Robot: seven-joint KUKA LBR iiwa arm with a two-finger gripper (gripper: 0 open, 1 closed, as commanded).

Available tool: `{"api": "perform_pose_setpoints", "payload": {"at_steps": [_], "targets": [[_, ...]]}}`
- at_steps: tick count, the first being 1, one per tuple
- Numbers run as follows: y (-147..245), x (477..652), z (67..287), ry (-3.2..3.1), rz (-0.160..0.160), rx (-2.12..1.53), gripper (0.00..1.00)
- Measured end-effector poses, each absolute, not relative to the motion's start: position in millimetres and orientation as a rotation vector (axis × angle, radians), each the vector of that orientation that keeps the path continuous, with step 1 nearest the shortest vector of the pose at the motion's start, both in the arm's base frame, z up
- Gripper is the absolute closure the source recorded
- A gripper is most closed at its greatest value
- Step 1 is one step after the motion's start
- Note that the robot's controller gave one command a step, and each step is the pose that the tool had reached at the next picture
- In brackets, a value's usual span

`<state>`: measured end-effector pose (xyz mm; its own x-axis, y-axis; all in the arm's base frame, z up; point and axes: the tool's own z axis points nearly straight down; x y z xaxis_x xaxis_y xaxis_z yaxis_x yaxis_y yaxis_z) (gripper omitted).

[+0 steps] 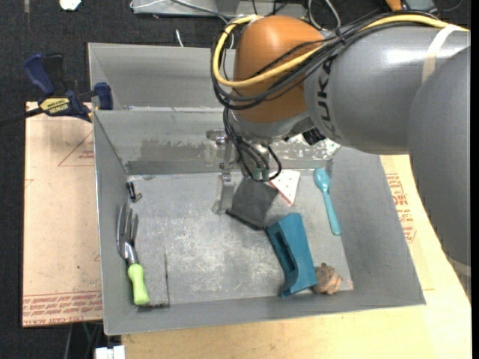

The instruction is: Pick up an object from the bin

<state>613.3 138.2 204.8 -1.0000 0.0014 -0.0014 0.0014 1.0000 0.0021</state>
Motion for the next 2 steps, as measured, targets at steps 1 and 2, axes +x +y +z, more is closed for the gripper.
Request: {"api": "perform_pose_setpoints", "payload": {"at_steps": [1,2], "targets": [[138.2,613.4,204.7,3.14,0.003,0.002,0.0],[82.2,605.1,149.0,3.133,0.008,0.089,0.0]]}}
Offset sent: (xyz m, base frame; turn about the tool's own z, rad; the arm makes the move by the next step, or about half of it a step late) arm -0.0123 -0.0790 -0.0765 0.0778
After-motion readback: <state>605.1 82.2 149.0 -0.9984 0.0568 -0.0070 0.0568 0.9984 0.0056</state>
